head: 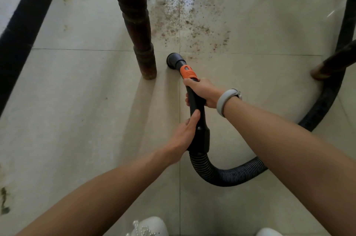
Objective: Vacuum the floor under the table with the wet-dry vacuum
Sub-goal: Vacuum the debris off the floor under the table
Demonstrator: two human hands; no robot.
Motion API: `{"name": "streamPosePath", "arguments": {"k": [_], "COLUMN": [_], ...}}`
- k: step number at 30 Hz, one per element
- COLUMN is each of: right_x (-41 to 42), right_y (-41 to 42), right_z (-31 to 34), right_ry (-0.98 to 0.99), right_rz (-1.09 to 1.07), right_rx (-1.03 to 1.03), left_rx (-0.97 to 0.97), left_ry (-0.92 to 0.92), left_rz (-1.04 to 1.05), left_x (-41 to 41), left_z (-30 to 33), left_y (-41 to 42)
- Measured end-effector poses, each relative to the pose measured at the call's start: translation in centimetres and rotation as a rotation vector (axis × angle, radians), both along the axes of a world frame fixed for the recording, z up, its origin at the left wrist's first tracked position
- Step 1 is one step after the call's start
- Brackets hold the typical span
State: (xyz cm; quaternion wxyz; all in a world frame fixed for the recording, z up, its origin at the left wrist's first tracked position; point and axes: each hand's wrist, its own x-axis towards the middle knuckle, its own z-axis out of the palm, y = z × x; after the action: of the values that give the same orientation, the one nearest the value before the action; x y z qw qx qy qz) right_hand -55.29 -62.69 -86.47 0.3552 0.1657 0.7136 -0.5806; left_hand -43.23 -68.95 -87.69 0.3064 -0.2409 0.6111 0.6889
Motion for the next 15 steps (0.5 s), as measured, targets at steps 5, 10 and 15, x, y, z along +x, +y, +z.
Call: {"name": "streamPosePath", "arguments": {"k": [5,10,15], "right_x": [-0.2,0.0,-0.4], "right_y": [1.6,2.8,4.4], "right_z": [-0.3,-1.3,-1.6], "right_ry": [0.025,0.104,0.15], "right_rz": [-0.122,-0.237,-0.314], "right_rx": [0.01,0.11,0.191], "left_rx": [0.02,0.025,0.021], "left_ry": [-0.019,-0.039,-0.027], "left_rz": [-0.079,-0.131,-0.169], "left_x": [-0.5,-0.9,-1.7], "left_z": [0.5,0.9,0.9], "left_y": [0.8,1.7,2.6]}}
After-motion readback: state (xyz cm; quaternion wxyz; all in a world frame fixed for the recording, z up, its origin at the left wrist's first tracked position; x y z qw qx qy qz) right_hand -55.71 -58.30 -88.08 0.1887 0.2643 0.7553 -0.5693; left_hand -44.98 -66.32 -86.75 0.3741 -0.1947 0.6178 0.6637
